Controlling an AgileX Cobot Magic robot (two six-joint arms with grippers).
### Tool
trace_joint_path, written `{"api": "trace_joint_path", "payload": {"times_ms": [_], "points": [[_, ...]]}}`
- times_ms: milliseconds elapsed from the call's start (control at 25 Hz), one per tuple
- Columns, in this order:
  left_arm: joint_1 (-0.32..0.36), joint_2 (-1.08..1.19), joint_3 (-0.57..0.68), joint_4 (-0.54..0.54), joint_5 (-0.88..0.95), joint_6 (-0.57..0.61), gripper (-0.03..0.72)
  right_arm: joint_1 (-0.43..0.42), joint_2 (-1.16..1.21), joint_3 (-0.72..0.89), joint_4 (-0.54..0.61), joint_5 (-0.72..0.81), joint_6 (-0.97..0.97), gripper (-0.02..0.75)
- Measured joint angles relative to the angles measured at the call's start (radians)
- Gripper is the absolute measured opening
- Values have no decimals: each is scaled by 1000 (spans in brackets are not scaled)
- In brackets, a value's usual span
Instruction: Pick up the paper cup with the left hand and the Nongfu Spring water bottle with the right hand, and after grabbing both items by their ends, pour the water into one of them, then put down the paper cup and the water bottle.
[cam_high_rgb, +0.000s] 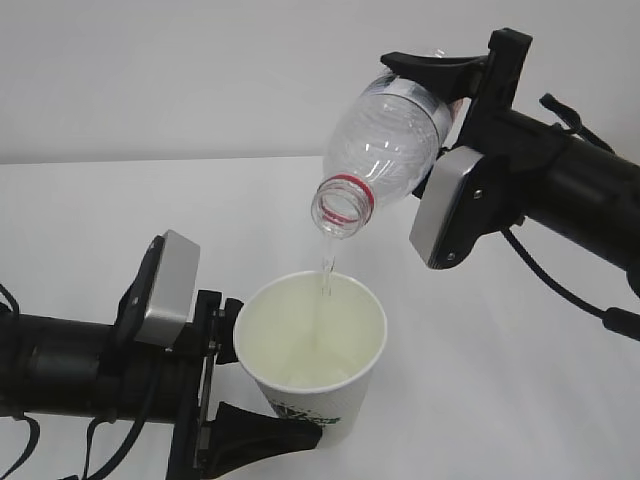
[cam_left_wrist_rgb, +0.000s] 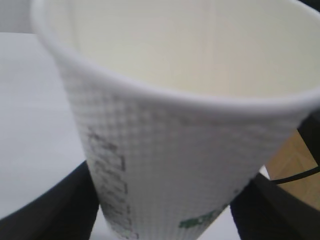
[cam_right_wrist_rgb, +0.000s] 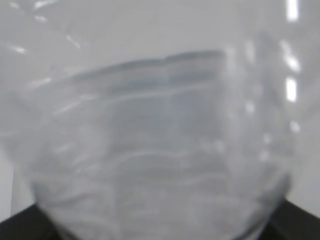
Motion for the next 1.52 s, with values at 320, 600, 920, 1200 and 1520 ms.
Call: {"api": "trace_joint_path", "payload": {"times_ms": [320,600,920,1200,1520], "points": [[0,0,0,0,0,0,555,0,0,0,2,0,-2,493],[0,0,0,0,2,0,555,0,0,0,2,0,-2,493],[0,0,0,0,2,0,555,0,0,0,2,0,-4,493],[0,0,0,0,2,0,555,0,0,-1,2,-9,-4,492],[0,0,0,0,3,0,555,0,0,-1,2,-13,-4,492]]}}
